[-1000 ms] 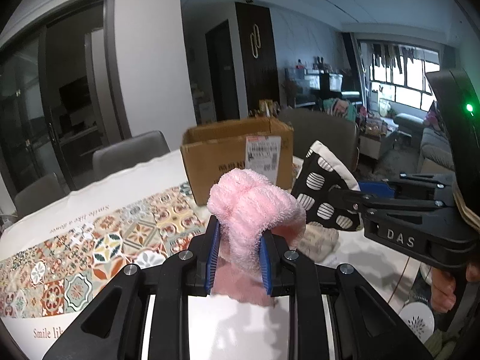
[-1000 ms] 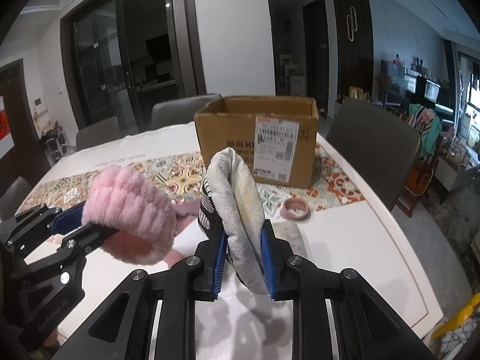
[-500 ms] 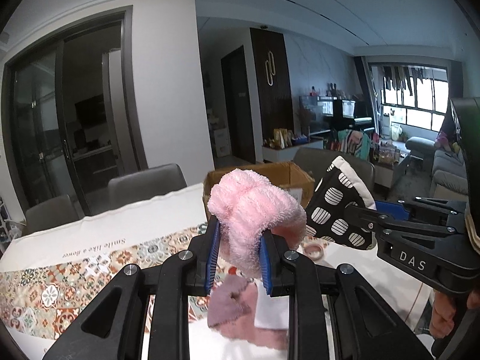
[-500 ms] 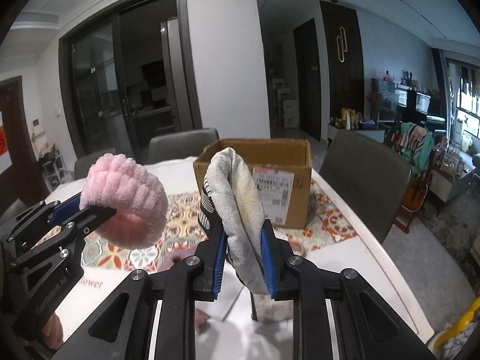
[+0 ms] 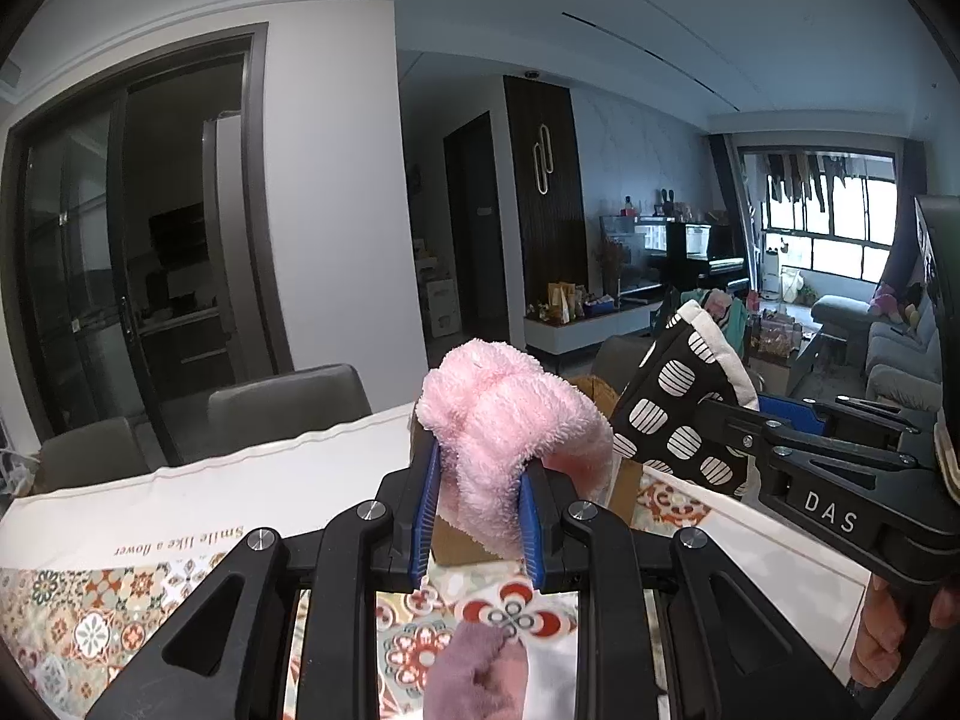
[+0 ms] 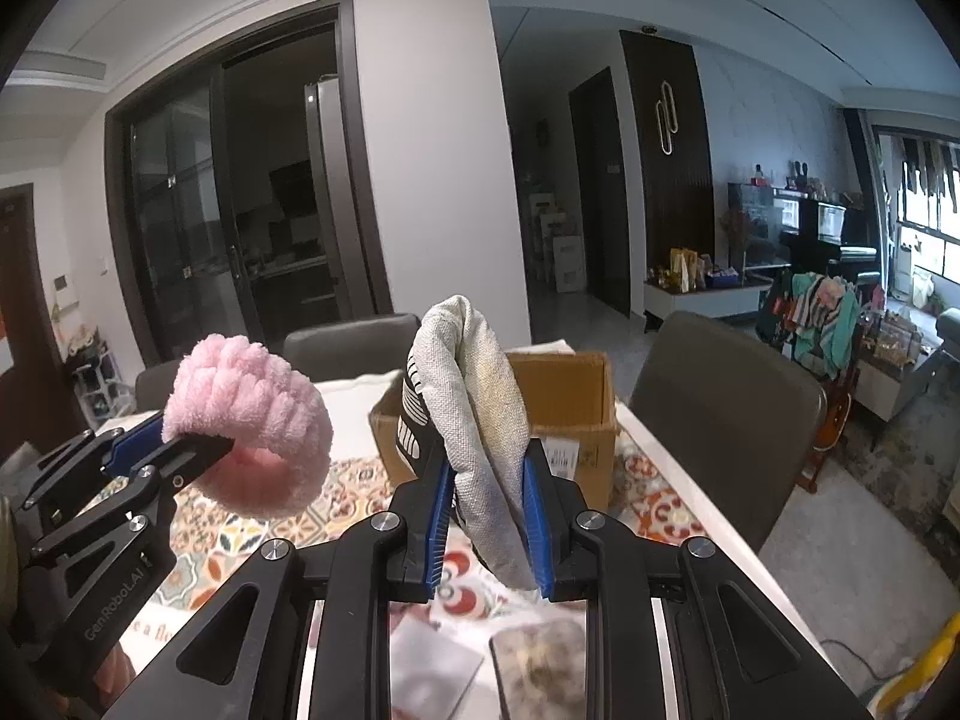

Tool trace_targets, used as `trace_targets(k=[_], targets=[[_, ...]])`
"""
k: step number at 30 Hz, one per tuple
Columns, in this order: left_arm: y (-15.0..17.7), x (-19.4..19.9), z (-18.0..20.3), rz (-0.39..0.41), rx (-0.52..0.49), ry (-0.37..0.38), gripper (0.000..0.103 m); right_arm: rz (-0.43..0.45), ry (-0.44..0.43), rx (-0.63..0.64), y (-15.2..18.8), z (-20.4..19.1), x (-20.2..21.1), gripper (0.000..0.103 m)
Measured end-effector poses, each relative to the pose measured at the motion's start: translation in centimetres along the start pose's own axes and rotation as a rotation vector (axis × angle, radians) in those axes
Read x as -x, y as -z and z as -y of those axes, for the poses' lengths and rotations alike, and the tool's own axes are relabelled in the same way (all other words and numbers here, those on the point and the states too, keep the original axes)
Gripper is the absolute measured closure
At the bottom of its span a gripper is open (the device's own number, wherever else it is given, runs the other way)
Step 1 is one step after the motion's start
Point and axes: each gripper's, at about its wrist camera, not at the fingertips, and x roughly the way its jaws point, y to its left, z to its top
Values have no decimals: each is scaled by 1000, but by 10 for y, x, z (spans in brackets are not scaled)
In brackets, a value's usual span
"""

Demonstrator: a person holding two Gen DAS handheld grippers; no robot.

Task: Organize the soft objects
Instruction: 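Lift both held items and carry them over the cardboard box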

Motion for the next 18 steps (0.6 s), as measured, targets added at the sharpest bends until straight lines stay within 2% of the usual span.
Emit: trace_targets(k=[11, 18], targets=[[-26, -45, -2, 56, -25, 23, 78, 43, 42, -17, -33, 13, -32, 79], [-35, -73, -5, 58, -34, 32, 78, 46, 71, -8, -51, 21, -56, 79]])
